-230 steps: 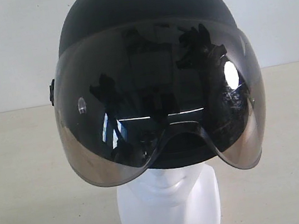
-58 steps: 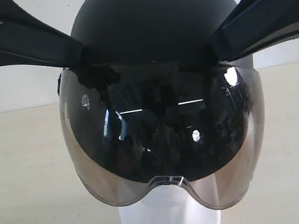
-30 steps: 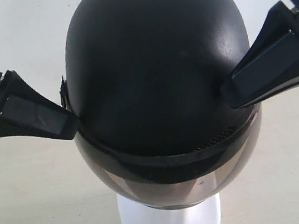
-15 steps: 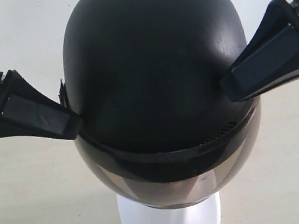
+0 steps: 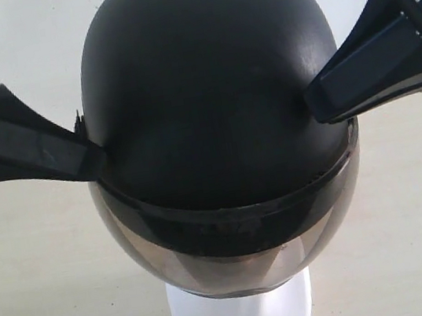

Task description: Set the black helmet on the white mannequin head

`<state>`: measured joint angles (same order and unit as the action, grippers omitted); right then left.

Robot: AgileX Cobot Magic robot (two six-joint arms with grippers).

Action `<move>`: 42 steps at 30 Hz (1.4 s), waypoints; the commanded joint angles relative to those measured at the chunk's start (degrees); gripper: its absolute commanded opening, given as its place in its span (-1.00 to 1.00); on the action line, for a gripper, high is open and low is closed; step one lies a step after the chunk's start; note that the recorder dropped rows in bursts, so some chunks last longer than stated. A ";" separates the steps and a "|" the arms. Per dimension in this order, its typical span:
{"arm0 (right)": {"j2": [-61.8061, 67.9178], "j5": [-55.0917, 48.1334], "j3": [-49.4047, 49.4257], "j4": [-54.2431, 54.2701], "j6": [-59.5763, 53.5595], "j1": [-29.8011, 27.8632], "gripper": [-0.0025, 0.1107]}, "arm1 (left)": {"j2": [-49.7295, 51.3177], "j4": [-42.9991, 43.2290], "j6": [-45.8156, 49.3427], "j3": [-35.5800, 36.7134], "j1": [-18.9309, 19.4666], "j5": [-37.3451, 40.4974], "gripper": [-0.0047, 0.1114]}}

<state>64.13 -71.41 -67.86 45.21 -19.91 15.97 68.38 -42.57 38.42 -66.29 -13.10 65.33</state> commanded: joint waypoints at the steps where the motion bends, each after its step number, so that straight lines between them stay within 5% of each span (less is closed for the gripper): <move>1: -1.62 3.72 -0.41 0.60 -0.10 -0.05 -0.75 | -1.19 -0.38 0.25 -0.23 -0.17 -1.32 -0.84; 18: -3.86 7.15 -0.41 -0.66 0.50 -0.05 -0.75 | -6.05 0.23 -1.13 -0.23 -0.17 -1.14 -0.84; 26: -6.94 12.03 -0.41 -15.18 8.67 -0.05 -0.75 | -9.41 1.79 -1.13 -0.23 -0.17 -4.85 -0.84; 30: -6.81 12.81 0.08 -25.35 14.64 -0.05 -0.75 | -9.39 12.65 -11.75 -0.23 -0.17 -9.18 -0.84; 42: -6.81 10.54 0.08 -27.32 15.49 -0.05 -0.75 | -11.79 15.37 -15.67 -0.23 -0.17 -6.63 -0.84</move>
<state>57.61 -60.58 -67.86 18.35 -4.26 15.97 58.41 -27.23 23.24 -66.29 -13.10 58.88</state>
